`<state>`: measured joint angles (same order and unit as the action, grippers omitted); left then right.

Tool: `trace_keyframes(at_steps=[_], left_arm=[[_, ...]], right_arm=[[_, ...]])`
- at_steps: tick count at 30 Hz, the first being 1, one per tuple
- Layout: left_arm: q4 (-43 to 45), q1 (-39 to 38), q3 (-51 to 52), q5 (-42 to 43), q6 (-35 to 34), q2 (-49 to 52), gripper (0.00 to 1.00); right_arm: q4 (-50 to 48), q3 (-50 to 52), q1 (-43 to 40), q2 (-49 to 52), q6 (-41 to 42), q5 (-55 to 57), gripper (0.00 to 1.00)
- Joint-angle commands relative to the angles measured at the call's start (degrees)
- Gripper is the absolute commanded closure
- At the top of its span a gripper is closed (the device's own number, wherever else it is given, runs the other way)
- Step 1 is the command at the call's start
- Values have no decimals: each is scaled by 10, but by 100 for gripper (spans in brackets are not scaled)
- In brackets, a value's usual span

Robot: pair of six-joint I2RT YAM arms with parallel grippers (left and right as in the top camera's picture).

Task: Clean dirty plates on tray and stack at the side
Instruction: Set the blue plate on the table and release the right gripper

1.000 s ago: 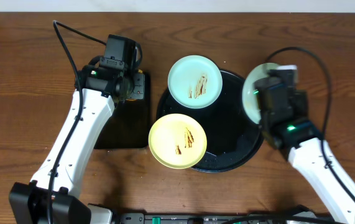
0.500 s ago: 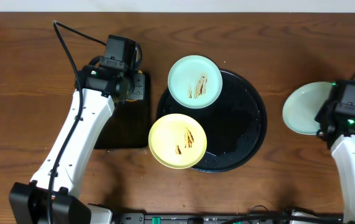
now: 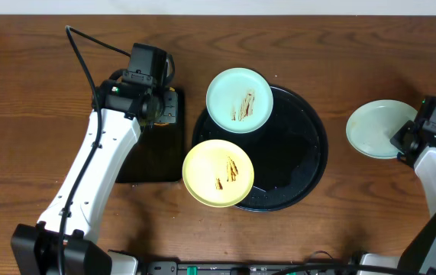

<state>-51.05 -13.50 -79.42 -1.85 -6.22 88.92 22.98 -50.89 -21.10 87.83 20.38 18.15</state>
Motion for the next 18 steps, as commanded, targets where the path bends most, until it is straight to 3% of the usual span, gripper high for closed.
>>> trace_keyframes(at_steps=[1, 4, 8, 18], left_arm=[[-1, 3, -3, -1, -6, -7, 92], [-1, 3, -3, -1, -6, -7, 92], [-1, 3, -3, -1, -6, -7, 92], [-1, 3, -3, -1, -5, -7, 91]], right_arm=[[-12, 3, -4, 9, 4, -2, 99], [-24, 3, -3, 5, -12, -3, 99], [-24, 1, -2, -16, -38, -64, 83], [82, 1, 25, -69, -63, -462, 67]])
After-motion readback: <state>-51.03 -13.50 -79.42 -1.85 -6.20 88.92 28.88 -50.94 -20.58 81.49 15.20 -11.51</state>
